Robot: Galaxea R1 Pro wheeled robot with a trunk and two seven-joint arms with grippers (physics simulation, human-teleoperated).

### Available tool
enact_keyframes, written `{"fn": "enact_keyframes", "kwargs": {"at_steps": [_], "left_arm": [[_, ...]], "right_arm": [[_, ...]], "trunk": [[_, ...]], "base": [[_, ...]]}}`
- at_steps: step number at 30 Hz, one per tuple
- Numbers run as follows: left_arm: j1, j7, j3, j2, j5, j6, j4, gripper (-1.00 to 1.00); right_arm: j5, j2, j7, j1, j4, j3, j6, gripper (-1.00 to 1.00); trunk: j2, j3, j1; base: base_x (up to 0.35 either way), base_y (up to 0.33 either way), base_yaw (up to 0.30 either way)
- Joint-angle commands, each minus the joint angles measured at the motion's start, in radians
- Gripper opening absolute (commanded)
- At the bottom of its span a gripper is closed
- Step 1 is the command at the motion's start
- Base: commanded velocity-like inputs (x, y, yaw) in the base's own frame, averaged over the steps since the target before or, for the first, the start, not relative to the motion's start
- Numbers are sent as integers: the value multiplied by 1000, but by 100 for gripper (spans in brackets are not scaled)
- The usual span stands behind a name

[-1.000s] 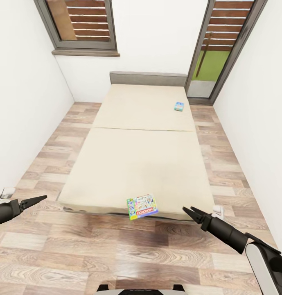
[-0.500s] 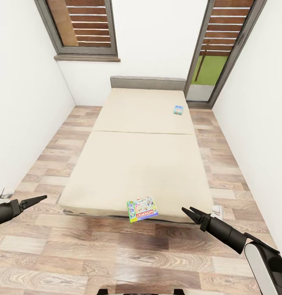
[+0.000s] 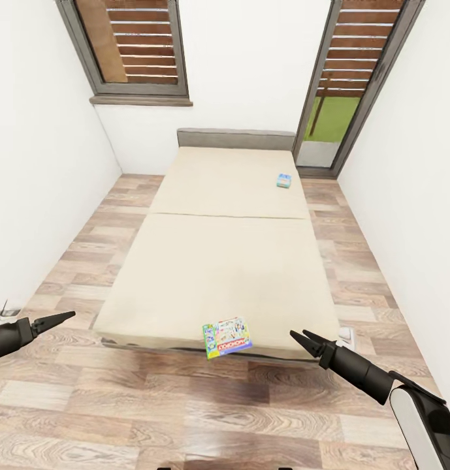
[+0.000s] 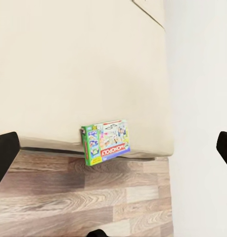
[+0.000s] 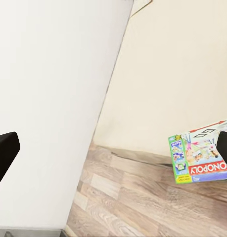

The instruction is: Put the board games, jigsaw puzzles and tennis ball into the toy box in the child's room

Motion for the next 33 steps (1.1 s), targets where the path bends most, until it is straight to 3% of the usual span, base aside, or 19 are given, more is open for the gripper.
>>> {"fn": "enact_keyframes", "kwargs": {"at_steps": [1, 33], "left_arm": [[-1, -5, 1, 0, -3, 4, 0, 100], [-1, -5, 1, 0, -3, 4, 0, 100]], "right_arm": [[-5, 0, 1, -1, 0, -1, 7, 100], [-5, 0, -31, -1, 0, 0, 6, 100]], "trunk": [[-2, 0, 1], [-2, 54, 1]], "base": [[0, 0, 0], [0, 0, 0]]}}
